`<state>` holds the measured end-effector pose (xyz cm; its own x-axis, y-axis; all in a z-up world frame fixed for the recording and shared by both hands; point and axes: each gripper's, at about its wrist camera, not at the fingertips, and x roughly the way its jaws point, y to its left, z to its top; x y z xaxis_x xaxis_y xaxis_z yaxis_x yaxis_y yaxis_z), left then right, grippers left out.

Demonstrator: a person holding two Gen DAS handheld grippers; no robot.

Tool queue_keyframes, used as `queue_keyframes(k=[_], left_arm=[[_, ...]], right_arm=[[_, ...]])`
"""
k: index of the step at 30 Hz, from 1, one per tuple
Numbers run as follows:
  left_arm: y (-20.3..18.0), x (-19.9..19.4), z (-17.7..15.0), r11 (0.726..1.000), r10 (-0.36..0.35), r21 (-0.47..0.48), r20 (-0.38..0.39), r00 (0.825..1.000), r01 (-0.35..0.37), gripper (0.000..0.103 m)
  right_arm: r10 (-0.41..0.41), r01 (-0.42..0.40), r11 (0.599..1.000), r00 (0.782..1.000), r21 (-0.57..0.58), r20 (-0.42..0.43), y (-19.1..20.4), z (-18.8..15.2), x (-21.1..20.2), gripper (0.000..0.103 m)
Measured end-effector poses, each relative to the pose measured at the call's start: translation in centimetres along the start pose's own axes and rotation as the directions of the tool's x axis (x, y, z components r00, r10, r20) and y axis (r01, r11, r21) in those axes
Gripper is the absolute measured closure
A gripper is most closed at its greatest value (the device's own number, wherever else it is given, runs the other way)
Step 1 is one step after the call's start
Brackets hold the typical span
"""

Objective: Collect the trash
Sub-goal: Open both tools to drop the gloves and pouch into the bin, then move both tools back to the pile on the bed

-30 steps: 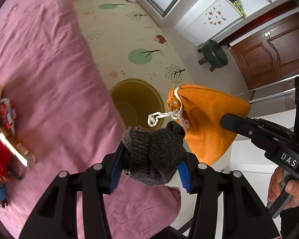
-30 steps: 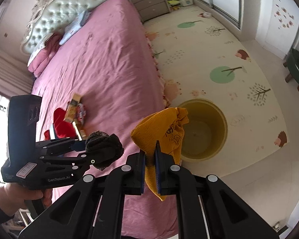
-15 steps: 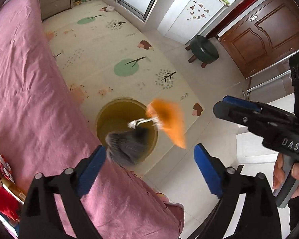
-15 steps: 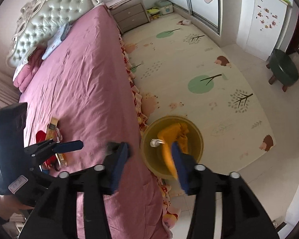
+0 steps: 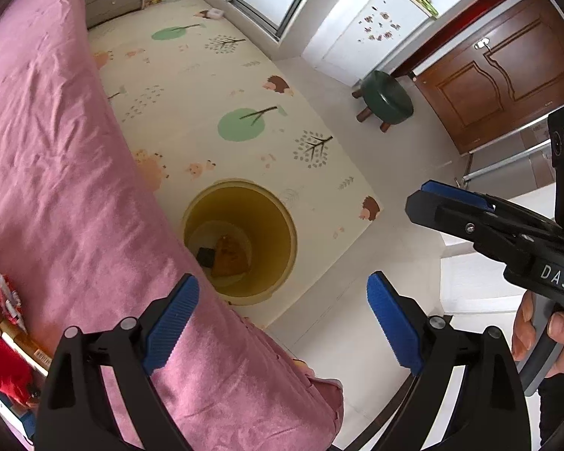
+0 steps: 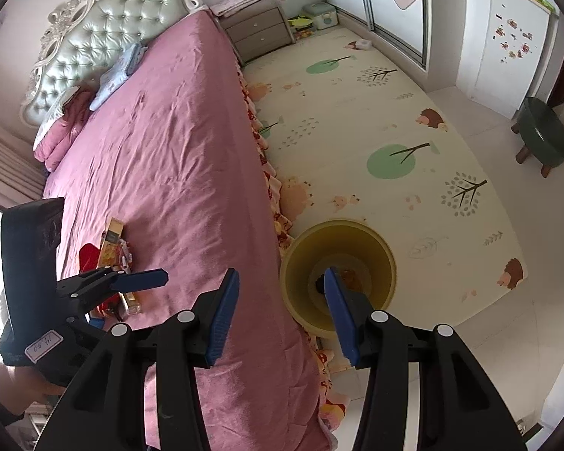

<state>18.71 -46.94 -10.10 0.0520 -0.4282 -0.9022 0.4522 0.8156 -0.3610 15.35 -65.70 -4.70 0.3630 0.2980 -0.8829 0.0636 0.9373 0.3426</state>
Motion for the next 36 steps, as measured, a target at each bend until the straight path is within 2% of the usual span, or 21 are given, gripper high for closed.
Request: queue_keyframes(k=[8, 14, 20, 26, 36], left_arm=[[2.6, -3.3, -2.1, 0.998, 0.026, -0.052, 0.048, 0.999, -0.023, 0.013], [5.8, -6.1, -4.8, 0.991, 0.058, -0.126, 0.082, 0.995, -0.048, 0.013], [9.4, -9.0, -8.3, 0.975, 0.137, -0.192, 0.108, 0.985, -0.115, 0.013], [13.3, -11.6, -12.4, 0.946, 0.194, -0.286, 0.117, 0.974, -0.154, 0.013], [20.4, -15.5, -19.8, 0.868, 0.287, -0.45, 0.113, 0.951, -0.209, 0.013]], right_arm=[[0.03, -0.03, 0.998, 1.0, -0.062, -0.004, 3.7, 0.1, -0.3, 0.056], [0.074, -0.078, 0.987, 0.997, -0.144, -0.036, 8.7, -0.3, 0.5, 0.056], [0.126, -0.142, 0.965, 0.988, -0.221, -0.089, 14.4, -1.4, 2.1, 0.056], [0.168, -0.204, 0.936, 0.975, -0.287, -0.147, 20.0, -2.7, 4.0, 0.056], [0.213, -0.296, 0.876, 0.946, -0.381, -0.246, 28.5, -5.2, 6.8, 0.056]])
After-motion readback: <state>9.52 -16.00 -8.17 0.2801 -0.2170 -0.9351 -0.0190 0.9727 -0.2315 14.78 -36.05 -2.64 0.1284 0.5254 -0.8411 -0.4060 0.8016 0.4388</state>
